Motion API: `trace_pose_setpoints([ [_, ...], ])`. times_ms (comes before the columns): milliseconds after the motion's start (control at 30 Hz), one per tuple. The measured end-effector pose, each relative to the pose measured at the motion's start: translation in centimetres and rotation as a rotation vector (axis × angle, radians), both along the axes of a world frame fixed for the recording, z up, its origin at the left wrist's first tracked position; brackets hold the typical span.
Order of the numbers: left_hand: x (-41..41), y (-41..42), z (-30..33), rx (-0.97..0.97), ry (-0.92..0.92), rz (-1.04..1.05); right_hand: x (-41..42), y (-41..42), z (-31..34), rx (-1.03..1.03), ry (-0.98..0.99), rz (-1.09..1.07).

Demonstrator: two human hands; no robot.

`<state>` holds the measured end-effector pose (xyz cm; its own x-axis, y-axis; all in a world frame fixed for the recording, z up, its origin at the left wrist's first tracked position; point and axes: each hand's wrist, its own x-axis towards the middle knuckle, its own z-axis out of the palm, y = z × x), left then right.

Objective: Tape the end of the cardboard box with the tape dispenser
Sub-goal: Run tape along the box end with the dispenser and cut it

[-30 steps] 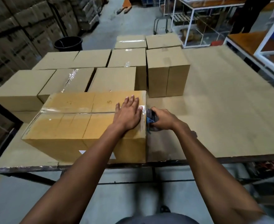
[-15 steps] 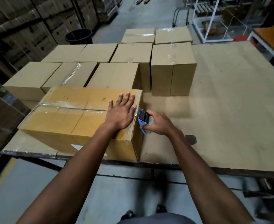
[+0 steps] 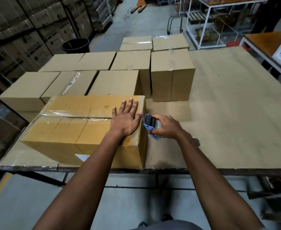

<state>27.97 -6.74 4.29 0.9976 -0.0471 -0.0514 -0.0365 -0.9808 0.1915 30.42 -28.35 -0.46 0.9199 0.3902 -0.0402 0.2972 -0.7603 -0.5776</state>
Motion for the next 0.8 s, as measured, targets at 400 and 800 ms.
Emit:
trace_pose_setpoints([
  [400,0.2,-0.1,-0.3,0.018,0.004,0.007,0.1,-0.5,0.2,-0.094,-0.023,-0.025],
  [800,0.4,-1.2,0.3,0.039,0.077,0.07,0.3,-3.0,-1.5,0.002,-0.139,-0.048],
])
